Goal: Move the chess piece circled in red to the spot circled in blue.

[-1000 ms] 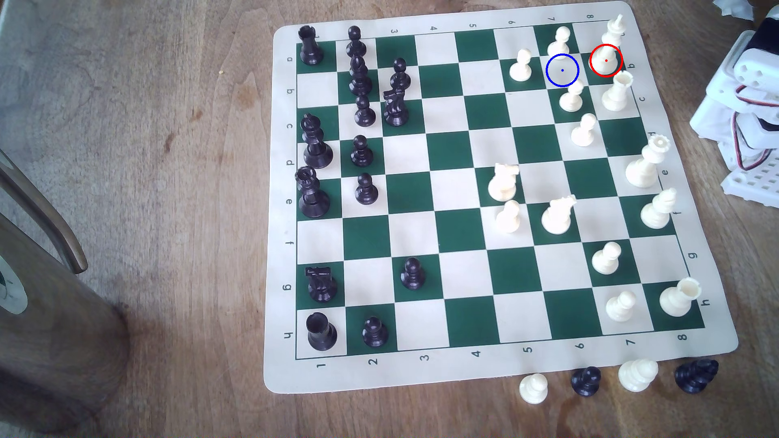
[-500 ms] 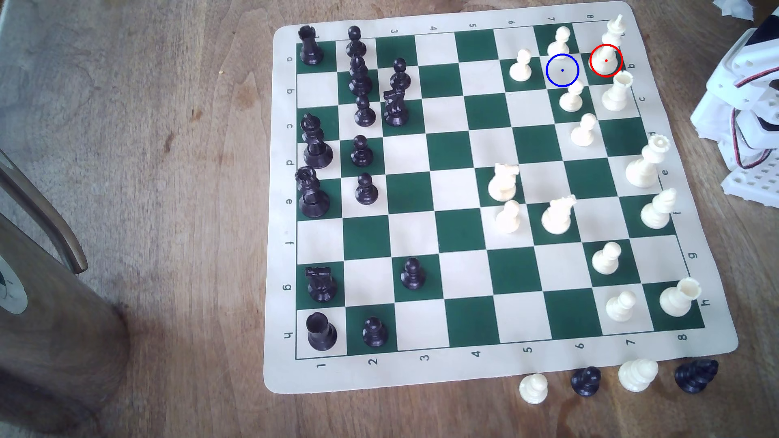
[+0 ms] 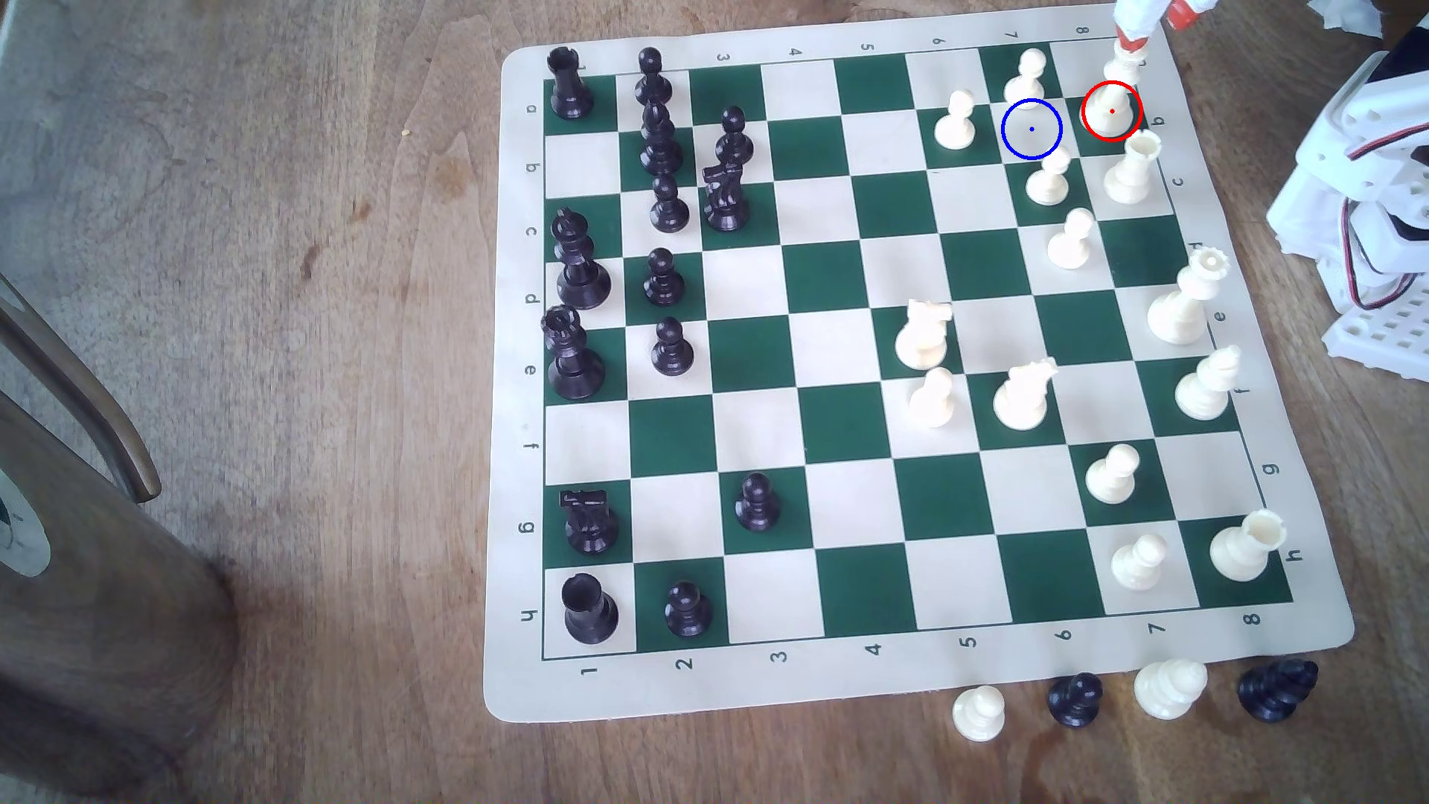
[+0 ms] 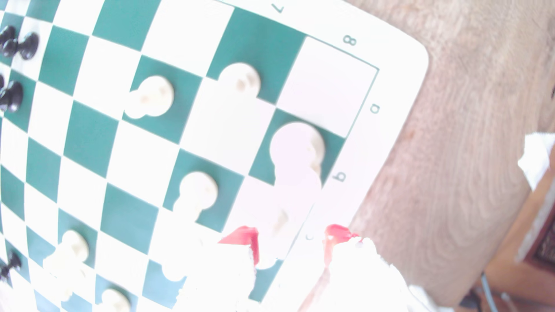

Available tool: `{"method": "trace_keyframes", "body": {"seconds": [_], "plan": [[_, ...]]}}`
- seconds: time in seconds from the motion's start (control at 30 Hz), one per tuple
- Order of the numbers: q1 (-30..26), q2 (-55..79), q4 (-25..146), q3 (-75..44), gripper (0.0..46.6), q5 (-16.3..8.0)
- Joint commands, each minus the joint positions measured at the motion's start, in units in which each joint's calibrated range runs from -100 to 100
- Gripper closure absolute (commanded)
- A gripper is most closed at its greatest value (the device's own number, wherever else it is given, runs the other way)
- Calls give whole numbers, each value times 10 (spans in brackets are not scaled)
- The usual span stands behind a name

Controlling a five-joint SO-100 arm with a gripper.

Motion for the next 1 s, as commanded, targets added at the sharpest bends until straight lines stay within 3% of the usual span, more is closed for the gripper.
{"method": "trace_keyframes", "body": {"seconds": [0.0, 0.8, 0.97], "plan": [[13, -1, -22, 2, 343, 5], [14, 26, -133, 103, 337, 16], [17, 26, -135, 101, 360, 16]]}}
